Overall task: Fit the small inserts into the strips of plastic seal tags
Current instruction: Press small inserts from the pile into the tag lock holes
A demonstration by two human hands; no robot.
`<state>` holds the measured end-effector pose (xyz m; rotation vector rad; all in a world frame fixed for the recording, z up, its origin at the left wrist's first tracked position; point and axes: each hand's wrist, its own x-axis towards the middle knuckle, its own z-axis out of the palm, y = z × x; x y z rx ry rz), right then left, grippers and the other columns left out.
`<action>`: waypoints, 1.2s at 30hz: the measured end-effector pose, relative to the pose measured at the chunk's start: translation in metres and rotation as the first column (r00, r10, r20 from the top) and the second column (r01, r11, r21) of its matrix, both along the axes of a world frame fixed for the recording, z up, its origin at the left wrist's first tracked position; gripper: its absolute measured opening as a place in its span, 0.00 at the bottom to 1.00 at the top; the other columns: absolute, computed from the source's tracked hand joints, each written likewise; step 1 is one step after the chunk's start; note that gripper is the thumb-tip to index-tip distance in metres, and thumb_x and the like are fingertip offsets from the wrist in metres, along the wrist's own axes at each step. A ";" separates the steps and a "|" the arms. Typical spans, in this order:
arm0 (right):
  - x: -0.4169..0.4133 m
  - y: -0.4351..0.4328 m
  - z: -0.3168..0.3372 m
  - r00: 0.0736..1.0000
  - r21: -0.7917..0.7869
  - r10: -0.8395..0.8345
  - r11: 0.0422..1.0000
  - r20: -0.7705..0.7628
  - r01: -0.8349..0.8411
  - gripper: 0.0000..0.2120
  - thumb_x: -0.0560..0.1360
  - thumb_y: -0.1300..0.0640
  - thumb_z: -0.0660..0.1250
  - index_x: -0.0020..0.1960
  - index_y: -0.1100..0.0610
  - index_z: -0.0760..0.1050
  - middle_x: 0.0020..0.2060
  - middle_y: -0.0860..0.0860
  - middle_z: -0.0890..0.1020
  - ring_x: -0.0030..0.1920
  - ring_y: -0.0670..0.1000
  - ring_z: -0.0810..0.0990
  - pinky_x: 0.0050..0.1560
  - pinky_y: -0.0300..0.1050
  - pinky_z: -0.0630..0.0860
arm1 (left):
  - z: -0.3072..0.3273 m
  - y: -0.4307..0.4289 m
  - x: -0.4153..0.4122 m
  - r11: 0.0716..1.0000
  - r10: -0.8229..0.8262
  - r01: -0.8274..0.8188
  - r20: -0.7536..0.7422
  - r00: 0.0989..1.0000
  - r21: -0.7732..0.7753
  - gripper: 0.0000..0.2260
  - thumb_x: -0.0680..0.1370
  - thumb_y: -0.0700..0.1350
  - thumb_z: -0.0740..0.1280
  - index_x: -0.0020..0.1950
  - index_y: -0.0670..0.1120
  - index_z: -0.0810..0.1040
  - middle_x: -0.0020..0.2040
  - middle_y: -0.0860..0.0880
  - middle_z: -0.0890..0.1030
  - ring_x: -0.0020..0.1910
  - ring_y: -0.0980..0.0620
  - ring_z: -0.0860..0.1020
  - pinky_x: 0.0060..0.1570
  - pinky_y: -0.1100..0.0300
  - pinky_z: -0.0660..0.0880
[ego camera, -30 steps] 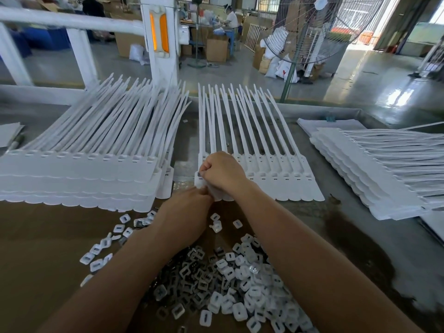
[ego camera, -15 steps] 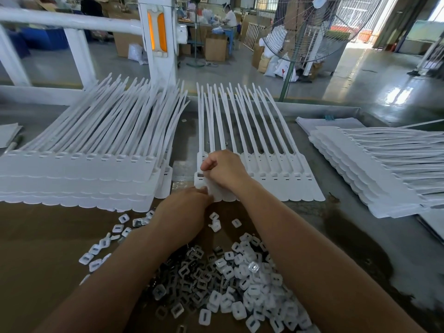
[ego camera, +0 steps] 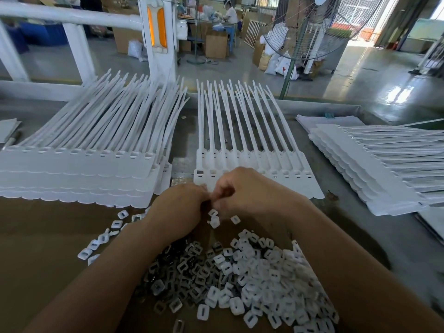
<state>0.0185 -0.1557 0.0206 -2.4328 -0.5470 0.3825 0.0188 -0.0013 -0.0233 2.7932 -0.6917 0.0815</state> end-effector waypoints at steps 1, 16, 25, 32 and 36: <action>-0.007 -0.002 0.001 0.998 -0.044 0.052 0.998 -0.031 -0.054 0.04 0.71 0.57 0.71 0.39 0.48 0.79 0.36 0.41 0.79 0.37 0.36 0.77 0.40 0.29 0.72 | 0.000 0.001 -0.001 1.000 -0.007 0.007 -0.006 1.000 0.002 0.17 0.76 0.39 0.57 0.59 0.53 0.76 0.57 0.51 0.77 0.55 0.52 0.74 0.49 0.63 0.67; -0.030 0.009 -0.006 0.972 -0.232 0.233 0.945 -0.024 -0.232 0.06 0.71 0.56 0.71 0.48 0.55 0.80 0.39 0.41 0.76 0.40 0.39 0.70 0.38 0.26 0.65 | -0.001 0.000 0.001 0.999 0.049 -0.048 -0.069 0.996 0.025 0.22 0.76 0.37 0.55 0.68 0.54 0.68 0.72 0.53 0.64 0.69 0.54 0.63 0.66 0.60 0.59; -0.035 0.006 0.000 0.973 -0.174 0.208 0.959 -0.098 -0.223 0.05 0.72 0.57 0.69 0.42 0.51 0.73 0.37 0.40 0.72 0.38 0.40 0.71 0.39 0.30 0.68 | 0.000 -0.001 0.000 0.999 0.028 -0.027 -0.063 0.998 0.019 0.22 0.76 0.37 0.56 0.67 0.52 0.70 0.70 0.51 0.67 0.67 0.54 0.66 0.65 0.60 0.61; -0.034 0.006 -0.005 0.969 -0.123 0.227 0.963 -0.099 -0.238 0.07 0.74 0.60 0.66 0.51 0.54 0.80 0.45 0.46 0.81 0.39 0.39 0.73 0.41 0.26 0.68 | -0.001 -0.001 0.001 0.999 0.043 -0.043 -0.076 0.996 0.011 0.22 0.75 0.36 0.56 0.68 0.52 0.69 0.71 0.52 0.65 0.69 0.54 0.64 0.66 0.59 0.61; -0.031 0.004 -0.007 0.974 -0.134 0.216 0.965 -0.072 -0.224 0.05 0.74 0.59 0.67 0.49 0.55 0.80 0.40 0.41 0.78 0.39 0.38 0.72 0.41 0.25 0.67 | 0.000 -0.001 0.000 0.999 0.045 -0.043 -0.076 0.996 0.018 0.22 0.76 0.37 0.56 0.68 0.52 0.69 0.71 0.51 0.64 0.69 0.53 0.64 0.66 0.59 0.60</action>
